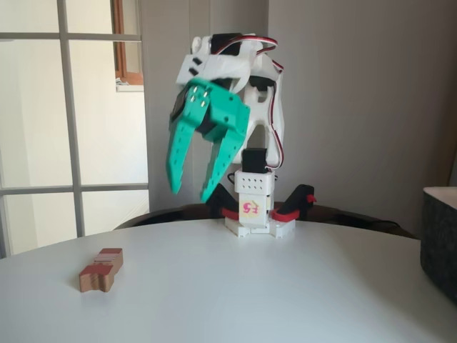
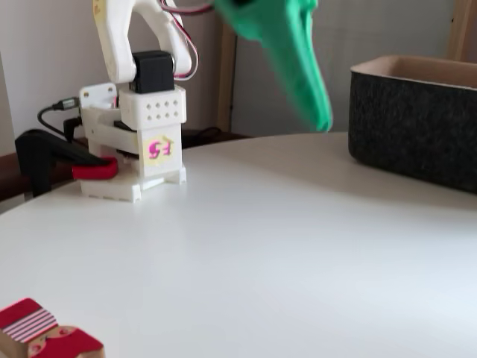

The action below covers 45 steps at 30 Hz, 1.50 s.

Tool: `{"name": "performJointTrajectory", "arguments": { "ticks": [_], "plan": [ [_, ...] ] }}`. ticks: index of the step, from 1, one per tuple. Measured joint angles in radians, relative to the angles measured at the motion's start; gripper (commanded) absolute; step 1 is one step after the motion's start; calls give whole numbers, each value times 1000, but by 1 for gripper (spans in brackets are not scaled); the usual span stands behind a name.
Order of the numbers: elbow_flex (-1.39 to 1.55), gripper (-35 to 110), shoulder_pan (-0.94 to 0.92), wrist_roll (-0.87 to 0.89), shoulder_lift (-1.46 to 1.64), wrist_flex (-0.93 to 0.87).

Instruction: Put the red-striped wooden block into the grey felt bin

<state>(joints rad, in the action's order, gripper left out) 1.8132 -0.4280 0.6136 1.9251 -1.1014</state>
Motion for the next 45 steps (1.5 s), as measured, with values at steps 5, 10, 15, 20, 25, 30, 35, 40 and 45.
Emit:
{"name": "performJointTrajectory", "arguments": {
  "ticks": [5,10,15,20,25,30,35,40,45],
  "plan": [
    [-114,19,-61,-20,-175,-186],
    [-206,24,-161,83,-316,-247],
    [-295,25,-301,196,-428,-252],
    [-374,26,-402,291,-520,-252],
    [-468,28,-482,350,-638,-252],
    [-512,28,-506,350,-703,-252],
    [-520,28,-512,336,-724,-252],
    [-520,28,-508,321,-741,-264],
    [-520,28,-508,301,-759,-265]
  ]
}}
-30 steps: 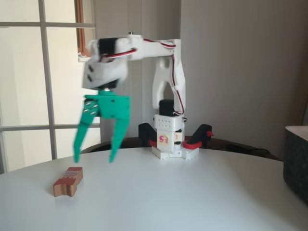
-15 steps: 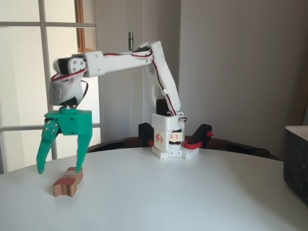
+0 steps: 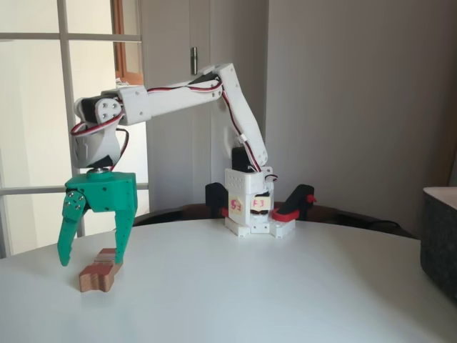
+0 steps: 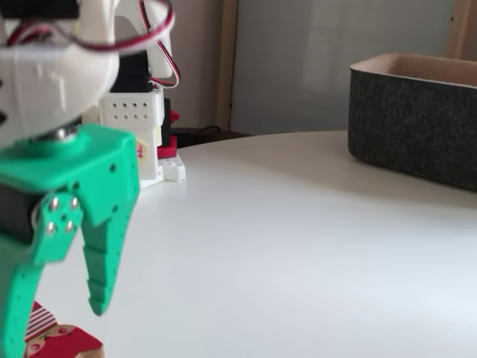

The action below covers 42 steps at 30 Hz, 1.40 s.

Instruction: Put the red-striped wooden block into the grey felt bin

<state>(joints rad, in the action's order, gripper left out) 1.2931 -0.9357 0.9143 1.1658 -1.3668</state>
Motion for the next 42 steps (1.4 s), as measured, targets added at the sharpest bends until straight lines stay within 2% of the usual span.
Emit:
{"name": "performJointTrajectory", "arguments": {
  "ticks": [11,28,42],
  "plan": [
    [0,27,0,-12,-80,0],
    [-11,9,5,-29,-135,3],
    [-129,2,5,3,-137,46]
  ]
}}
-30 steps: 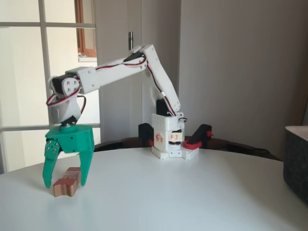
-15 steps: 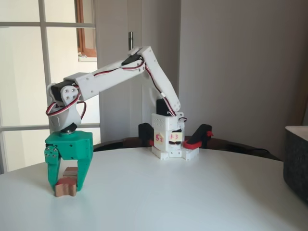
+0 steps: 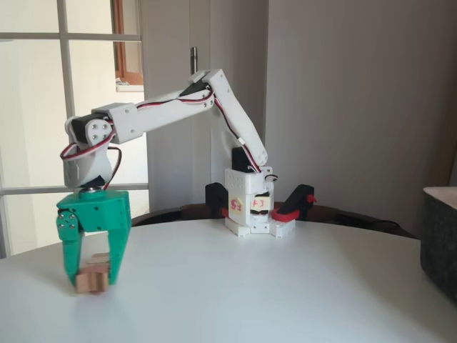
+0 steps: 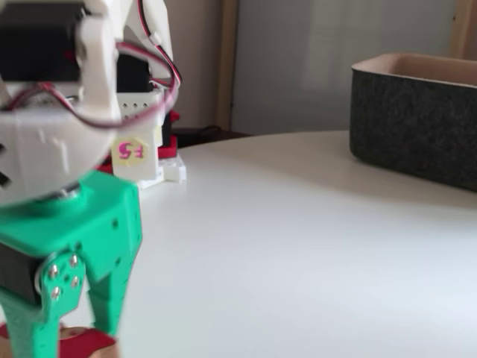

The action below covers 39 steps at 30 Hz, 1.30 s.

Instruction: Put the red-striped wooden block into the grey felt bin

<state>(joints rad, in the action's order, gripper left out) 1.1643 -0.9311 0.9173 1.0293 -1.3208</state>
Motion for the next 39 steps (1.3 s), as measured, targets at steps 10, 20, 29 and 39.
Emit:
{"name": "performJointTrajectory", "arguments": {
  "ticks": [10,20,29,39],
  "plan": [
    [-209,3,12,0,52,0],
    [-222,4,221,-34,307,63],
    [-238,3,644,-175,502,114],
    [-259,0,1144,-391,505,117]
  ]
}}
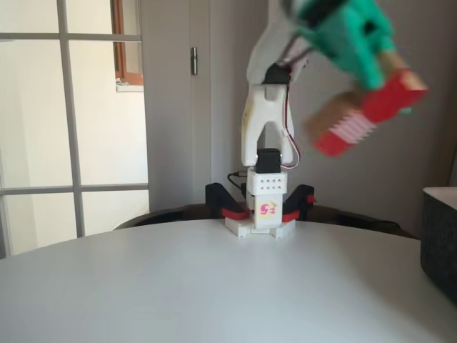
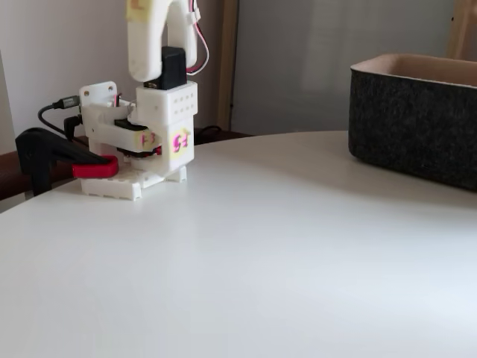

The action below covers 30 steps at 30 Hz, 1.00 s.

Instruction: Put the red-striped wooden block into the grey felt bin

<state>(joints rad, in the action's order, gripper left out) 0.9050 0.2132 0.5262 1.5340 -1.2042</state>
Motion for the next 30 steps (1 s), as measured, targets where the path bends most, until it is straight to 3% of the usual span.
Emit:
{"name": "performJointTrajectory", "arguments": {
  "ticks": [5,12,20,25,30],
  "plan": [
    [0,0,227,-153,-37,0],
    [0,0,408,-451,-207,0],
    [-3,0,456,-589,-357,0],
    [-15,20,479,-580,-367,-57],
    [-83,22,511,-555,-365,-175]
  ]
}}
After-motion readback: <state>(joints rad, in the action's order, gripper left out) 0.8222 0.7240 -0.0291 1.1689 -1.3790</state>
